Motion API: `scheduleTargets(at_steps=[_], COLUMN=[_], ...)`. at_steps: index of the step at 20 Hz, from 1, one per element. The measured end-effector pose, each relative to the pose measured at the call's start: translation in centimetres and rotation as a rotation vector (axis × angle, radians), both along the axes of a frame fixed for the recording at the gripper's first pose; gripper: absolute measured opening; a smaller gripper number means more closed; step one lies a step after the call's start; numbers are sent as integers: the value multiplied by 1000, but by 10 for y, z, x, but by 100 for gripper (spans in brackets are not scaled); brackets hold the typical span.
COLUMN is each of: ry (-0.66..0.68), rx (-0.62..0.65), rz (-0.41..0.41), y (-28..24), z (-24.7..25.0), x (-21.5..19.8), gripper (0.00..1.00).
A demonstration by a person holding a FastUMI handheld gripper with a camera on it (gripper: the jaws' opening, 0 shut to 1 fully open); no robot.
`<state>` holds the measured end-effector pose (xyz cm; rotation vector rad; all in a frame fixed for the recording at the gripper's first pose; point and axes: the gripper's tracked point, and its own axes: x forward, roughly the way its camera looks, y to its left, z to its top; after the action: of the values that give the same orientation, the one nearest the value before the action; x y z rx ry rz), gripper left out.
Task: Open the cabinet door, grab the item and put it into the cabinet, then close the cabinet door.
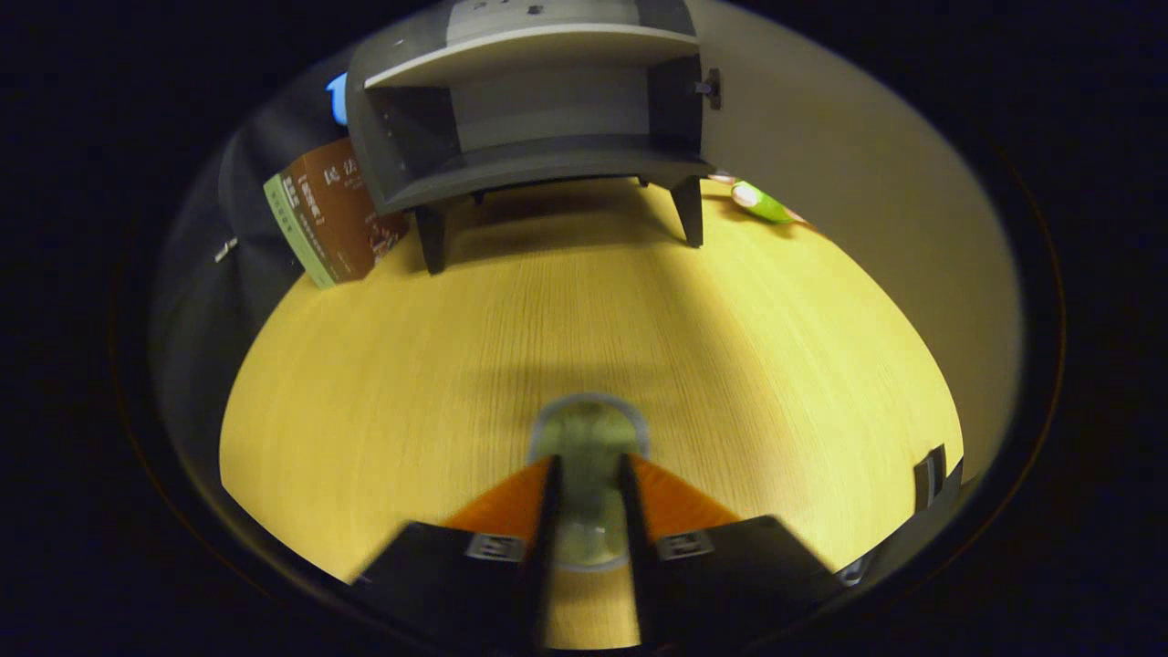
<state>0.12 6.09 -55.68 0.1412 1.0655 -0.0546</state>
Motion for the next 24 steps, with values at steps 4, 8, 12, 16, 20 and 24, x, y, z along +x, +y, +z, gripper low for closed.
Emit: scheduleTargets(at_steps=[4, 8, 12, 16, 20, 24], ry=[-4, -41, -121, -230, -328, -404], rx=[-14, 7, 42, 70, 104, 143], rz=[53, 41, 47, 45, 57, 67], y=[-3, -4, -7, -9, -2, 8], z=[-1, 17, 75, 154, 229, 293], x=[-3, 1, 14, 38, 64, 102], gripper=[16, 16, 16, 16, 16, 16])
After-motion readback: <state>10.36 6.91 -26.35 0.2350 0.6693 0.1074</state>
